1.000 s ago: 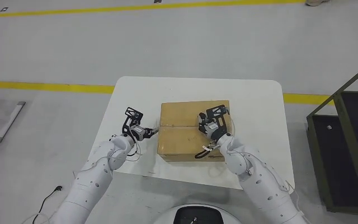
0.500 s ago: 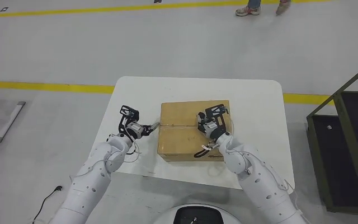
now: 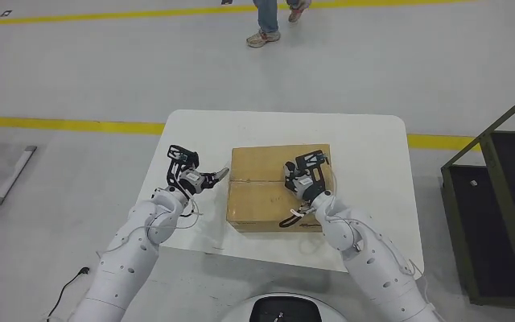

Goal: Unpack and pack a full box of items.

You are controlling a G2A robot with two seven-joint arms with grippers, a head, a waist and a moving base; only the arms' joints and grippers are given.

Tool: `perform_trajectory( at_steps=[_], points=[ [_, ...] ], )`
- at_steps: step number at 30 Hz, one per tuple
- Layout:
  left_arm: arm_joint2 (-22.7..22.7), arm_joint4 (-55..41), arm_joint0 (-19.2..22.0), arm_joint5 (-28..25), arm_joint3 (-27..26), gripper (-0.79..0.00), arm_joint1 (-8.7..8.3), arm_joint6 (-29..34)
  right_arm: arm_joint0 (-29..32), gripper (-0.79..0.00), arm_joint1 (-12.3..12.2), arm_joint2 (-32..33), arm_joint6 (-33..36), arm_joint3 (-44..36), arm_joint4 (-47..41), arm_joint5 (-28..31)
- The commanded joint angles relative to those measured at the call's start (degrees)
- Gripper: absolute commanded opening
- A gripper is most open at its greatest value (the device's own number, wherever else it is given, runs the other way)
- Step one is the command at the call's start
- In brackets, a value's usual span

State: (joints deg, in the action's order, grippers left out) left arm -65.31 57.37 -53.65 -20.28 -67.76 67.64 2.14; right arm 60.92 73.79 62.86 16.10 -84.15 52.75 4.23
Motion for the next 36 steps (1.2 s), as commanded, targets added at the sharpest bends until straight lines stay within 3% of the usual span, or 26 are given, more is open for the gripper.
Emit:
perform_trajectory(
  at_steps=[1, 21, 36],
  points=[
    [-0.3, -1.2, 0.4, -0.6, -0.1, 0.000, 0.08, 0.4, 0.0, -0.785, 0.0, 0.1, 0.1, -0.1, 0.1, 0.0],
    [1.2, -0.8, 3.5, -2.8, -1.5, 0.000, 1.06, 2.9, -0.1, -0.785, 0.4, 0.6, 1.6, -0.2, 1.2, 1.0],
    [3.5, 0.9, 5.6, -2.9, -1.8, 0.000, 2.11, 3.5, 1.7, -0.785, -0.7, 6.1, 5.6, -7.6, 4.3, 0.8]
  ],
)
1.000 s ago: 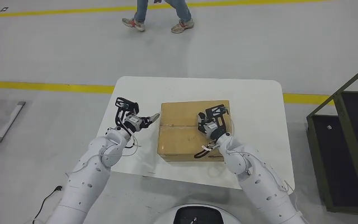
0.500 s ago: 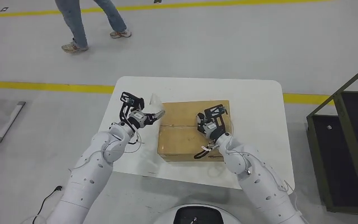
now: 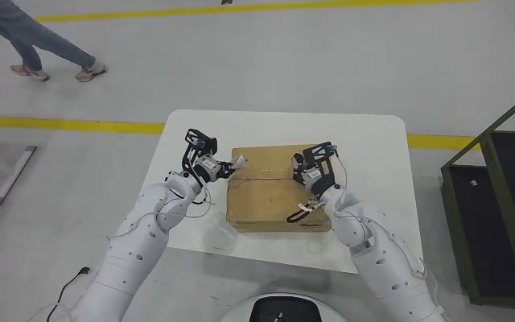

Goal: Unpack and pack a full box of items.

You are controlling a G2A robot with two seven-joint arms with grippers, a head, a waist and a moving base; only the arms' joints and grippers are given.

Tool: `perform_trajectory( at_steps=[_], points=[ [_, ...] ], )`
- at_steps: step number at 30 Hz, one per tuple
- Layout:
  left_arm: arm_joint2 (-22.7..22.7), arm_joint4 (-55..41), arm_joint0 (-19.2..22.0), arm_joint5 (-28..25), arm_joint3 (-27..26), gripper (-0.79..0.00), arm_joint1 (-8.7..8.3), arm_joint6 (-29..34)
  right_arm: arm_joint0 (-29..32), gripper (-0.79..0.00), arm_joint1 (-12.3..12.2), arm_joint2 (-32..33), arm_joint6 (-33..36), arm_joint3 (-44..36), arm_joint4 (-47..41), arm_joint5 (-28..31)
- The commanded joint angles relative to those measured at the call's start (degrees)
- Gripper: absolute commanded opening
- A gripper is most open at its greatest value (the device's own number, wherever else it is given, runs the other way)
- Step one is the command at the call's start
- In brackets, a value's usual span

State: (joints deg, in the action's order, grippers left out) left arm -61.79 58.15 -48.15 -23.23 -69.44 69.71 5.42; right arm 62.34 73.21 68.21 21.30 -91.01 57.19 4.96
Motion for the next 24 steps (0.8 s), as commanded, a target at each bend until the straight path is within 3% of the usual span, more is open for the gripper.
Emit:
perform_trajectory(
  at_steps=[1, 12, 24],
  points=[
    [0.1, 0.1, 0.1, 0.2, -0.3, 0.000, 0.09, 0.3, 0.7, -0.785, -0.3, 1.4, 0.7, -1.3, -0.1, 0.2],
    [2.4, 1.1, 1.8, 1.5, -2.2, 0.000, 1.08, 2.8, 4.2, -0.785, -1.4, 10.9, 1.6, -3.3, -2.8, -2.3],
    [10.4, 2.8, 6.7, 6.6, 2.0, 0.000, 4.42, 4.4, 6.5, -0.785, -2.2, 17.6, 2.0, -5.4, -5.9, -3.3]
  ],
)
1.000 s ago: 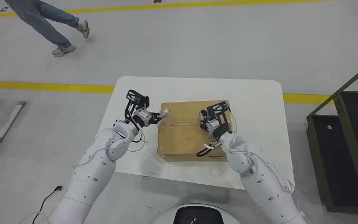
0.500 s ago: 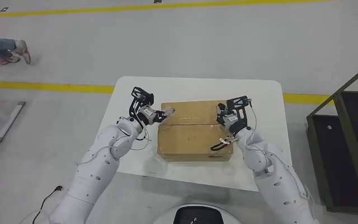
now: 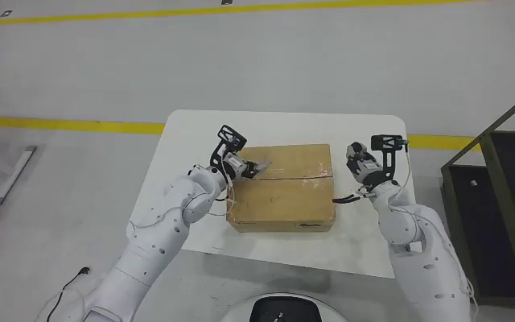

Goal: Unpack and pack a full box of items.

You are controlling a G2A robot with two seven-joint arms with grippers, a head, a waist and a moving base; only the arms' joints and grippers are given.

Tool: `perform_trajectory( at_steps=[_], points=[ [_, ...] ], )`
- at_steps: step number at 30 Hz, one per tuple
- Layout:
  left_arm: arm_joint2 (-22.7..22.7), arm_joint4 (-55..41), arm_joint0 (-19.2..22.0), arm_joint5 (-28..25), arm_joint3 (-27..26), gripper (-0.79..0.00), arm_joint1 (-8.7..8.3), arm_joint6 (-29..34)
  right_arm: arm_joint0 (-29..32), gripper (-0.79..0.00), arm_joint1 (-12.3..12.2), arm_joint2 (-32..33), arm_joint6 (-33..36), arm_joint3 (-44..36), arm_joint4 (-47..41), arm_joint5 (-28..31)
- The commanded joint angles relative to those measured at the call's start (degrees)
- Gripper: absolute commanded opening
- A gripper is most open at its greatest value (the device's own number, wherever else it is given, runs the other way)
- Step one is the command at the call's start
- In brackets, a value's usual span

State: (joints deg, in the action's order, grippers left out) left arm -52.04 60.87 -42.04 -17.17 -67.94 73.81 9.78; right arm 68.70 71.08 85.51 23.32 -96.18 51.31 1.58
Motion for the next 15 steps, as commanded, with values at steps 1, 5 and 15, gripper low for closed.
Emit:
perform_trajectory(
  at_steps=[1, 5, 15],
  points=[
    [1.0, 0.1, 1.0, 0.9, 0.8, 0.000, 0.58, 0.0, 0.4, -0.785, -0.1, 0.6, 0.0, -0.5, -0.3, 0.1],
    [1.8, -0.1, 2.2, 2.1, 0.3, 0.000, 1.35, 0.8, 1.0, -0.785, -0.2, 1.3, 0.3, -1.4, -1.2, 0.3],
    [0.9, -4.5, 2.7, 2.8, -6.0, 0.000, 2.14, 7.6, 0.9, -0.637, -0.5, 3.3, 1.2, -1.7, -3.9, 0.7]
  ],
)
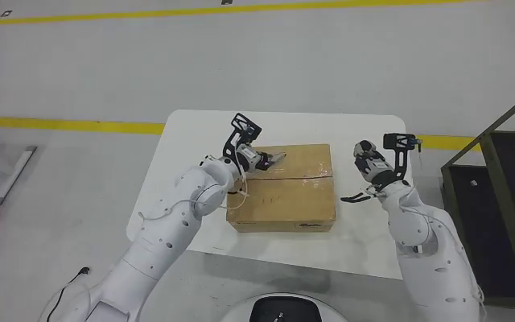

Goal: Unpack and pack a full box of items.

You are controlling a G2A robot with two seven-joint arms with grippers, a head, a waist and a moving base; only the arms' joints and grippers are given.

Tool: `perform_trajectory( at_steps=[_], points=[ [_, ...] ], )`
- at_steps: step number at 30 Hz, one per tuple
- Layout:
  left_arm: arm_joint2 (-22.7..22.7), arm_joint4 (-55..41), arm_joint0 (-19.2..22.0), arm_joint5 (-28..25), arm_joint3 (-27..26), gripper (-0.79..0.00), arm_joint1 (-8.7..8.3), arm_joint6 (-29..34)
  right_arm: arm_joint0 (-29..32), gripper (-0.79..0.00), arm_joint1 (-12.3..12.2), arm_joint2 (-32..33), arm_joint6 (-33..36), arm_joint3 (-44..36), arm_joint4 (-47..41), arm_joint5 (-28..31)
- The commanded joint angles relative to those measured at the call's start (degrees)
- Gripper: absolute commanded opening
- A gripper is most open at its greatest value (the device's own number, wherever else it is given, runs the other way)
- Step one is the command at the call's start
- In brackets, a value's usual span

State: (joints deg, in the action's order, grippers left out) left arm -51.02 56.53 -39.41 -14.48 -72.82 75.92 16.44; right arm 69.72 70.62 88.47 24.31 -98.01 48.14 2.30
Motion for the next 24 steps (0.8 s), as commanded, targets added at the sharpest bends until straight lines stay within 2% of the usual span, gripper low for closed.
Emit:
perform_trajectory(
  at_steps=[1, 5, 24],
  points=[
    [-0.2, 0.0, 0.0, 0.1, -1.8, 0.000, 0.04, 1.5, -0.2, -0.628, -0.1, 0.5, 0.4, 0.1, -1.0, 0.2],
    [-0.4, 0.5, 0.0, 0.6, -3.7, 0.000, 0.13, 4.2, -0.3, -0.511, -0.2, 1.2, 1.2, 0.0, -1.7, 0.6],
    [3.8, 1.8, 4.4, 2.3, -2.0, 0.000, 2.85, 8.6, 1.0, -0.440, -0.7, 2.6, 1.2, -0.6, -3.6, 0.3]
  ],
)
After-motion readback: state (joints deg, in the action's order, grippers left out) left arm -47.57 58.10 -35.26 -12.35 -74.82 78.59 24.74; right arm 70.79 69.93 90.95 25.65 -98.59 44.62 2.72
